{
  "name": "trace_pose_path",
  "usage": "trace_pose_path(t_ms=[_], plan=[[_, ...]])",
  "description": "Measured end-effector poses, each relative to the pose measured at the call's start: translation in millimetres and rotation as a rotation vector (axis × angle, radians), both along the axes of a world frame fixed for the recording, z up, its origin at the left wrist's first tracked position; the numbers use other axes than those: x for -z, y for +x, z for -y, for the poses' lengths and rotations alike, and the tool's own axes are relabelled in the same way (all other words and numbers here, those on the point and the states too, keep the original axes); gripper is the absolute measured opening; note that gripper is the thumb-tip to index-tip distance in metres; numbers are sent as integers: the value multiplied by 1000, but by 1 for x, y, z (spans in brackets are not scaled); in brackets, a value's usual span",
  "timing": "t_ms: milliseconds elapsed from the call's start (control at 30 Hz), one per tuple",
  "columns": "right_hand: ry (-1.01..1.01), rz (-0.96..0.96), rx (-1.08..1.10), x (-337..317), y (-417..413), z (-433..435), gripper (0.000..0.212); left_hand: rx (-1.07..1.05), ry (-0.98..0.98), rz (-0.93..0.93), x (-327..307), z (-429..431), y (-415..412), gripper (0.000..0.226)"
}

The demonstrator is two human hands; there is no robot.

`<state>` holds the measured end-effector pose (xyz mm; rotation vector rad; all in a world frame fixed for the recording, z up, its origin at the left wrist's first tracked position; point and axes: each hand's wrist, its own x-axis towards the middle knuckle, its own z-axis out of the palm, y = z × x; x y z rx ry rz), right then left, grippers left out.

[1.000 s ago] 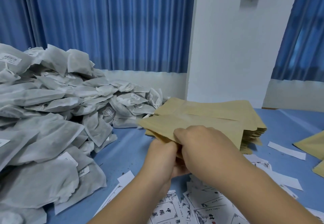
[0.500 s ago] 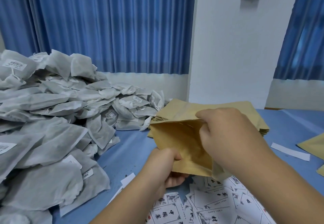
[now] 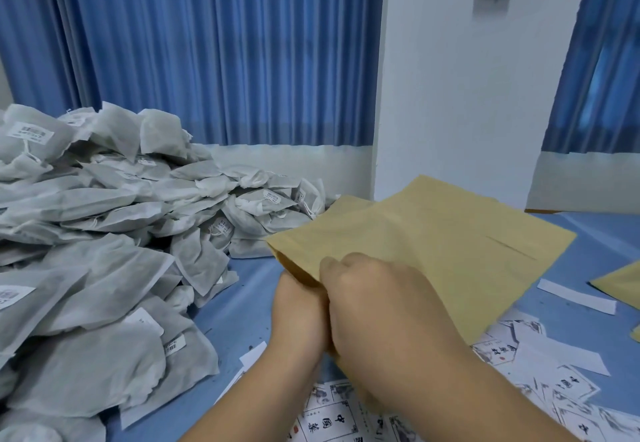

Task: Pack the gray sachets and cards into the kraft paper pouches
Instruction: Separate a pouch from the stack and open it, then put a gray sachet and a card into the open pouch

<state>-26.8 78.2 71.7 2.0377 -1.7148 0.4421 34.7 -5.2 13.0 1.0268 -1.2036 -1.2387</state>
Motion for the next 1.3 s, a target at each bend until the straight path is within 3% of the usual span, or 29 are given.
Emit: trace_pose_path(t_ms=[67, 133, 267, 367, 533, 700, 900, 1067, 1300], plan=[[-78, 77, 64, -9, -1, -4, 46, -4, -72, 175, 3, 1, 4, 15], [-186, 166, 32, -14, -8, -6, 56, -5, -27, 190, 10, 7, 8, 9], [-177, 103, 114, -18, -16, -6, 41, 147, 230, -77, 16, 12, 10, 20], [-89, 127, 135, -18, -20, -3, 9, 312, 190, -242, 9, 8, 8, 29], [-106, 288, 174, -25, -32, -4, 27, 473, 219, -555, -2, 2, 10, 46], [-193, 415, 113, -46, -34, 3, 24, 445, 335, -665, -5, 5, 17, 33], [-117, 458, 93, -67, -27, 33, 29, 379, 384, -848, -7, 8, 24, 20], [-98, 524, 48, -62, -24, 40, 28, 329, 376, -822, -4, 16, 29, 17], [-49, 458, 110, -56, -22, 46, 23, 338, 177, -439, -12, 18, 38, 17]])
